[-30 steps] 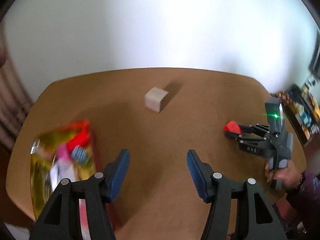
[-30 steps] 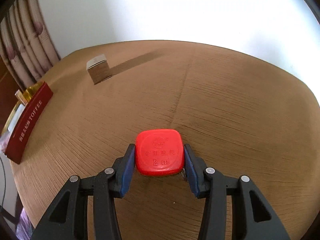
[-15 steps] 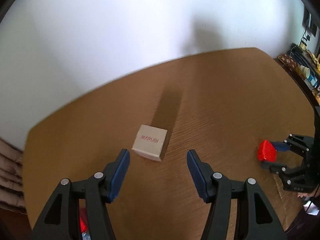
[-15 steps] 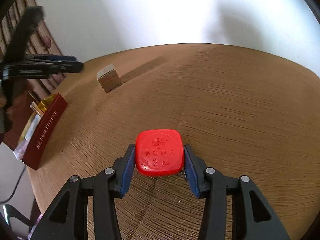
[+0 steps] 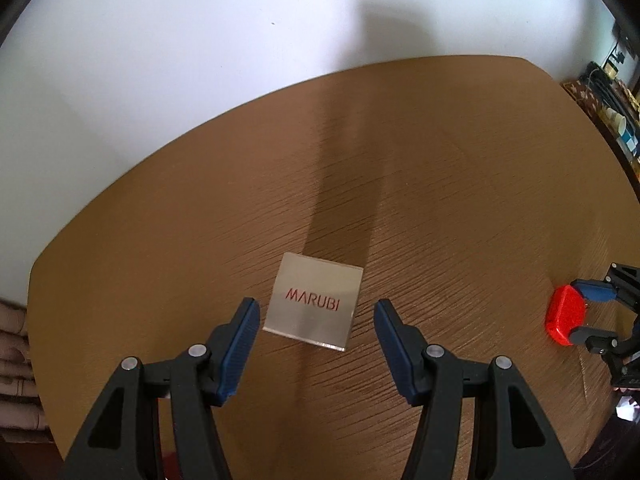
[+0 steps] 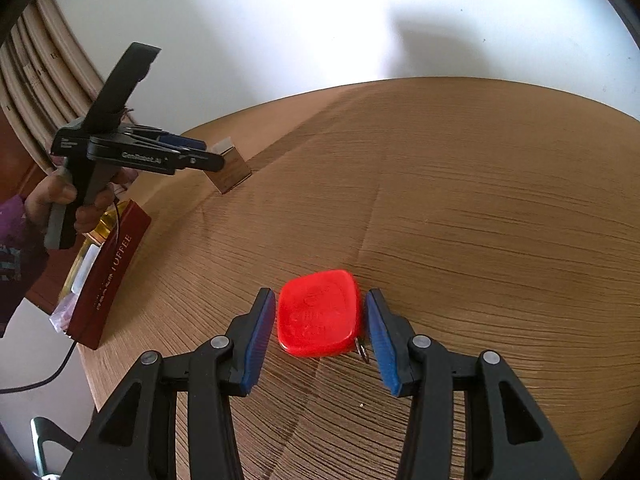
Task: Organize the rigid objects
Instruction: 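Grasp the MARUBI cardboard box with the left gripper while the right lifts the tape measure, then place the MARUBI box in the tin and open the left gripper, then lower the red tape measure into the tin and open the right gripper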
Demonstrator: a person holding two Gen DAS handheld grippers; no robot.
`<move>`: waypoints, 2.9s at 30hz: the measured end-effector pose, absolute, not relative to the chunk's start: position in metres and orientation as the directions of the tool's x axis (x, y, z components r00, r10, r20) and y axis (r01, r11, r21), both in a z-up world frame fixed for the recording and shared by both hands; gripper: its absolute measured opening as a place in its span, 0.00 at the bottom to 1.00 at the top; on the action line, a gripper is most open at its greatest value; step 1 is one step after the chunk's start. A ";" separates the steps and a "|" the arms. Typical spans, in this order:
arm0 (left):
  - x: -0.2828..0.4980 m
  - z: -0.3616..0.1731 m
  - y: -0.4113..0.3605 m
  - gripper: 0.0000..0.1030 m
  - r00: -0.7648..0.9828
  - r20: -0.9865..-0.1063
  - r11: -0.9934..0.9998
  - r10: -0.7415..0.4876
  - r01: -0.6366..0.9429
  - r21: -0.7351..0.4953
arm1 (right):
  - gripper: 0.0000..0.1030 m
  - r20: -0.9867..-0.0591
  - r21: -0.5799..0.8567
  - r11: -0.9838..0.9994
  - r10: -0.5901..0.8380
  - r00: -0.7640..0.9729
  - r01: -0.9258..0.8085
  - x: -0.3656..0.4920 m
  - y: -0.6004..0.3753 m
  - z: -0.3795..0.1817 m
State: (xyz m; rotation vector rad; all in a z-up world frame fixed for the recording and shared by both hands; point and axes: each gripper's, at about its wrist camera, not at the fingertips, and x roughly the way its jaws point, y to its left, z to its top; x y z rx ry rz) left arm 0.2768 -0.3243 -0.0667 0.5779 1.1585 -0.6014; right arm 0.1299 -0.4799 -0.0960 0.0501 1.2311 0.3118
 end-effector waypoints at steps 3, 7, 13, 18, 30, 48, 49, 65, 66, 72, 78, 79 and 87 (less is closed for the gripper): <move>0.281 -0.071 -0.330 0.59 0.272 -0.953 0.703 -0.135 0.704 0.102 | 0.43 -0.919 0.214 0.956 0.266 0.289 -0.200 0.132 -0.480 -0.096; 0.285 -0.085 -0.328 0.51 0.247 -0.960 0.712 -0.132 0.697 0.081 | 0.43 -0.925 0.201 0.958 0.254 0.284 -0.203 0.131 -0.478 -0.096; 0.279 -0.086 -0.320 0.45 0.294 -0.942 0.761 -0.162 0.645 0.071 | 0.44 -0.932 0.178 0.961 0.234 0.278 -0.212 0.131 -0.473 -0.097; 0.236 -0.057 -0.307 0.45 0.364 -0.907 0.822 -0.210 0.568 0.037 | 0.44 -0.934 0.156 0.963 0.216 0.284 -0.220 0.131 -0.470 -0.097; 0.110 0.030 -0.193 0.46 0.516 -0.821 0.941 -0.245 0.332 -0.073 | 0.42 -0.942 0.103 0.960 0.178 0.284 -0.259 0.129 -0.457 -0.097; 0.086 -0.011 -0.027 0.46 0.471 -0.882 1.000 -0.004 0.009 0.000 | 0.76 -0.958 0.083 0.973 0.138 0.252 -0.216 0.126 -0.445 -0.089; 0.086 -0.013 -0.028 0.46 0.472 -0.881 1.000 -0.006 0.011 -0.001 | 0.77 -0.958 0.065 0.970 0.127 0.256 -0.235 0.125 -0.441 -0.087; 0.090 0.006 -0.013 0.48 0.535 -0.844 0.999 0.033 0.005 0.042 | 0.42 -0.974 -0.092 0.935 -0.013 0.228 -0.341 0.125 -0.411 -0.105; 0.090 0.008 -0.012 0.49 0.541 -0.840 0.999 0.036 -0.004 0.040 | 0.42 -0.974 -0.074 0.942 0.001 0.226 -0.326 0.126 -0.413 -0.104; 0.071 0.007 -0.002 0.49 0.557 -0.831 0.998 0.006 -0.055 -0.029 | 0.42 -0.975 0.036 0.966 0.090 0.202 -0.257 0.130 -0.420 -0.093; 0.033 -0.006 -0.007 0.50 0.582 -0.812 0.998 0.043 -0.068 0.003 | 0.42 -0.955 0.176 0.953 0.226 0.193 -0.246 0.142 -0.384 -0.073; 0.029 -0.007 -0.007 0.50 0.590 -0.806 0.997 0.051 -0.070 0.013 | 0.42 -0.946 0.208 0.945 0.260 0.193 -0.254 0.145 -0.371 -0.067; 0.011 -0.015 0.011 0.52 0.634 -0.764 0.989 0.124 -0.141 0.043 | 0.42 -0.886 0.398 0.846 0.454 0.088 -0.354 0.164 -0.246 -0.060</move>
